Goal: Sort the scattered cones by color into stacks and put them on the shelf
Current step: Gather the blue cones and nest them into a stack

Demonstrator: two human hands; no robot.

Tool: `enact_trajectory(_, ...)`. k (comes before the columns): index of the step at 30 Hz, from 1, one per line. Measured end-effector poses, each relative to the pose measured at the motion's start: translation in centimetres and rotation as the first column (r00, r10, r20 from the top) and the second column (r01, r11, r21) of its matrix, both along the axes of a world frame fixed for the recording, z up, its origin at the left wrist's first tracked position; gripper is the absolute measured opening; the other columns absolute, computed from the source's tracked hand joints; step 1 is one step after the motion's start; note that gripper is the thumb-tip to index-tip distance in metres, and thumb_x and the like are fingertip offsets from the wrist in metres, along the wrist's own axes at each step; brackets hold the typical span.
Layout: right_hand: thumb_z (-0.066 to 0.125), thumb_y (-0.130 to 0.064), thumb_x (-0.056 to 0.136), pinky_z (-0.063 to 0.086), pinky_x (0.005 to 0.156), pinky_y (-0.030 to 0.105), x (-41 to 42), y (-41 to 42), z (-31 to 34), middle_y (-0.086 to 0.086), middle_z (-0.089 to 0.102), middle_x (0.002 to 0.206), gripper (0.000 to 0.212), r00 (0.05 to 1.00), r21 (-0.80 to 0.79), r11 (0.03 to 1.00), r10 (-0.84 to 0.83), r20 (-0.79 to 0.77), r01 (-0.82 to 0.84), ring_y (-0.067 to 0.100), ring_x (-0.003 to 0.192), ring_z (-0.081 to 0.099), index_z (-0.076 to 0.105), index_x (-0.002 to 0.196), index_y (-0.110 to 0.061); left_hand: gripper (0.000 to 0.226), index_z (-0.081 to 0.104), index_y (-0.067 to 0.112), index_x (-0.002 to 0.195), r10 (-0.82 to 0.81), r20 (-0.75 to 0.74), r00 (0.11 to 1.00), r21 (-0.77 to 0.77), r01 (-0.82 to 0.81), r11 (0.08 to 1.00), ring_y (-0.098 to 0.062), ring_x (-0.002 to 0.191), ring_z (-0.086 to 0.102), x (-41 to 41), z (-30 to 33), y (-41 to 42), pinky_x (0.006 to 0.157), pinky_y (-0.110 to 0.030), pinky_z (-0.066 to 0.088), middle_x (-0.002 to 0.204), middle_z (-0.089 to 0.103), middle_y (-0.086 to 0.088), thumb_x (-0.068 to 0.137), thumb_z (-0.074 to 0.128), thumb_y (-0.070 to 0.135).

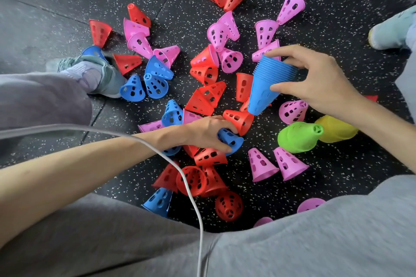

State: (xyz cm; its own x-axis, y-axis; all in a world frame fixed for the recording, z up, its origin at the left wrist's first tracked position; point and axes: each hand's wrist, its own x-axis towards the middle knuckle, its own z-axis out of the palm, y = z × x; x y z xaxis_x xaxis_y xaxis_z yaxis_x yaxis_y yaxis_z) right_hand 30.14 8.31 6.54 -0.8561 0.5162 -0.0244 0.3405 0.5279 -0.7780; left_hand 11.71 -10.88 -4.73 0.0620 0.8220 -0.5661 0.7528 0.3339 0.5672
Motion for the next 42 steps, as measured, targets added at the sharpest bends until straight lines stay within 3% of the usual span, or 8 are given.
enact_trajectory(5,0.082,-0.012,0.081,0.035,0.095,-0.001,0.0,0.1,0.0,-0.022,0.064,0.122,0.058,1.0,0.002,1.0,0.004,-0.007,-0.004,-0.025,0.109,0.051,0.063,0.129,-0.039,0.053,0.06,0.028,0.132,0.12,0.055,0.991,0.002,-0.121,0.993,-0.008,0.106,0.053,-0.2,-0.4,0.2,0.082,-0.015,0.039,0.114,0.054,0.012,0.085,0.081,0.04)
enact_trajectory(15,0.083,-0.012,0.081,0.038,0.091,0.0,-0.4,-0.7,0.4,-0.013,0.066,0.127,0.061,1.0,-0.015,1.0,-0.001,-0.027,0.001,-0.001,0.12,0.059,0.062,0.132,-0.039,0.052,0.059,0.034,0.134,0.311,0.178,0.934,0.093,-0.331,0.939,-0.004,0.116,0.06,-2.2,4.5,-0.1,0.098,-0.03,0.051,0.127,0.063,0.013,0.09,0.067,0.06)
enact_trajectory(21,0.082,-0.011,0.081,0.042,0.087,0.006,-2.1,-1.9,1.9,-0.002,0.072,0.112,0.062,0.989,-0.013,1.0,-0.027,-0.147,0.025,0.003,0.102,0.064,0.06,0.133,-0.034,0.027,0.061,0.033,0.128,0.477,0.353,0.805,0.123,-0.545,0.829,-0.021,0.099,0.064,-3.2,10.0,0.8,0.088,-0.036,0.058,0.114,0.064,-0.005,0.104,0.055,0.043)
enact_trajectory(24,0.083,-0.012,0.081,0.046,0.093,0.02,-3.5,-2.2,3.1,-0.005,0.072,0.108,0.06,0.974,-0.025,0.999,-0.051,-0.221,0.047,0.003,0.098,0.065,0.061,0.133,-0.033,0.022,0.063,0.033,0.124,0.54,0.438,0.719,0.083,-0.631,0.772,-0.007,0.078,0.059,-4.0,11.4,0.2,0.078,-0.03,0.056,0.096,0.062,0.002,0.105,0.054,0.04)
enact_trajectory(27,0.083,-0.012,0.08,0.043,0.096,0.011,-5.0,-2.8,4.0,-0.022,0.068,0.112,0.06,0.965,-0.028,0.999,-0.045,-0.257,0.039,-0.011,0.105,0.06,0.062,0.133,-0.03,0.035,0.063,0.035,0.128,0.598,0.456,0.659,0.066,-0.695,0.716,-0.015,0.085,0.058,-4.7,12.4,-0.5,0.082,-0.033,0.052,0.114,0.069,-0.007,0.1,0.055,0.054)
enact_trajectory(33,0.082,-0.006,0.081,0.045,0.101,0.019,-8.4,-4.1,5.4,-0.015,0.068,0.118,0.058,0.948,-0.051,0.999,-0.013,-0.319,-0.004,0.001,0.11,0.063,0.062,0.131,-0.026,0.032,0.061,0.035,0.13,0.601,0.393,0.696,0.138,-0.691,0.71,-0.009,0.092,0.06,-6.1,15.2,-0.8,0.098,-0.04,0.055,0.13,0.065,-0.003,0.104,0.049,0.049)
enact_trajectory(38,0.08,-0.004,0.082,0.05,0.087,0.022,-11.3,-4.5,6.4,-0.004,0.074,0.099,0.054,0.927,-0.126,0.992,-0.046,-0.373,-0.002,0.008,0.091,0.068,0.062,0.128,-0.025,0.033,0.054,0.041,0.128,0.5,0.328,0.801,0.312,-0.592,0.743,-0.001,0.071,0.058,-8.7,16.2,-1.5,0.069,-0.022,0.049,0.098,0.07,0.01,0.097,0.066,0.038)
enact_trajectory(42,0.078,-0.002,0.085,0.056,0.084,0.028,-13.4,-5.1,6.3,0.004,0.078,0.096,0.049,0.925,-0.28,0.957,-0.04,-0.378,-0.074,0.011,0.084,0.07,0.063,0.127,-0.023,0.046,0.057,0.026,0.13,0.449,0.283,0.848,0.373,-0.528,0.763,0.008,0.057,0.056,-11.7,16.8,-2.7,0.06,-0.013,0.042,0.09,0.075,0.014,0.089,0.078,0.019)
